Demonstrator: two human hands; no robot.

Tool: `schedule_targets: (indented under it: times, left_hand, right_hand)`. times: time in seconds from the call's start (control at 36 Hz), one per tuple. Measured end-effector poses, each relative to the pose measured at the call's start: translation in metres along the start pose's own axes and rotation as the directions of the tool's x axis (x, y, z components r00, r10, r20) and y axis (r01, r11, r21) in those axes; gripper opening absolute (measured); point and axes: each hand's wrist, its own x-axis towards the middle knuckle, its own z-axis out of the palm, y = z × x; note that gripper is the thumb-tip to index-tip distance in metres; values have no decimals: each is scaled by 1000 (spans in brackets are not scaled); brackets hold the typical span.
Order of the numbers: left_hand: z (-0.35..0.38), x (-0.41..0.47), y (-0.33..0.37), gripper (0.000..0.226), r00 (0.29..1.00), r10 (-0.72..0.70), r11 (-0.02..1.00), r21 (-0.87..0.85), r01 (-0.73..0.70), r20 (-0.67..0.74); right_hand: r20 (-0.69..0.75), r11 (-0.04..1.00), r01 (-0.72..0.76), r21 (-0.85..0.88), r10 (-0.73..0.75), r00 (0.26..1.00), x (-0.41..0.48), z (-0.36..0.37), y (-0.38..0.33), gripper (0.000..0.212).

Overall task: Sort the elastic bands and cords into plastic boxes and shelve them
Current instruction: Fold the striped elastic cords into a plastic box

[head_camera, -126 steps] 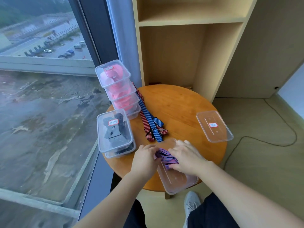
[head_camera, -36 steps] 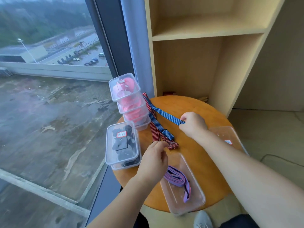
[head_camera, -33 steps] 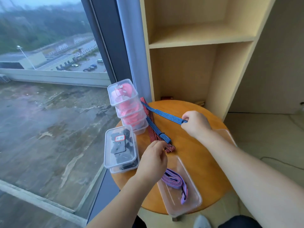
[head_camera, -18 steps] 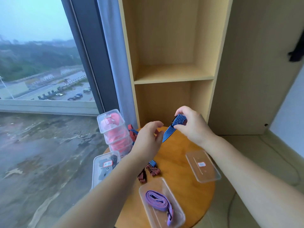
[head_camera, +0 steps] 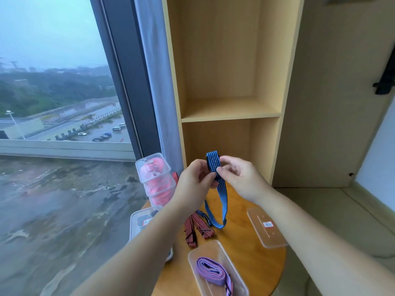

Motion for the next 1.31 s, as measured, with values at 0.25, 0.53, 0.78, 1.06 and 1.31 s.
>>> schedule_targets:
  times: [0.25, 0.53, 0.78, 1.06, 1.31]
  left_hand:
    - [-15, 0, -3, 11, 985, 134, 963, 250, -104, -107]
    - [-23, -6, -4, 9, 931, 344, 703, 624, -341, 121]
    - [-36, 0, -20, 34, 978, 87, 939, 312, -144, 189]
    - [-48, -1, -37, 33, 983, 51, 850, 509, -136, 178]
    - [-49, -3, -32, 26, 874, -382, 909, 295, 295, 301]
  right_hand:
    - [119, 959, -219, 179, 200, 973, 3, 19, 10, 80]
    - [137, 952, -275, 133, 257, 956, 17, 23, 3, 88]
    - [259, 974, -161, 162, 116, 959, 17, 13, 5, 64]
    - [339, 977, -115, -180, 172, 925, 14, 2, 15, 9]
    - [393, 809, 185, -558, 61, 918, 9, 17, 23, 16]
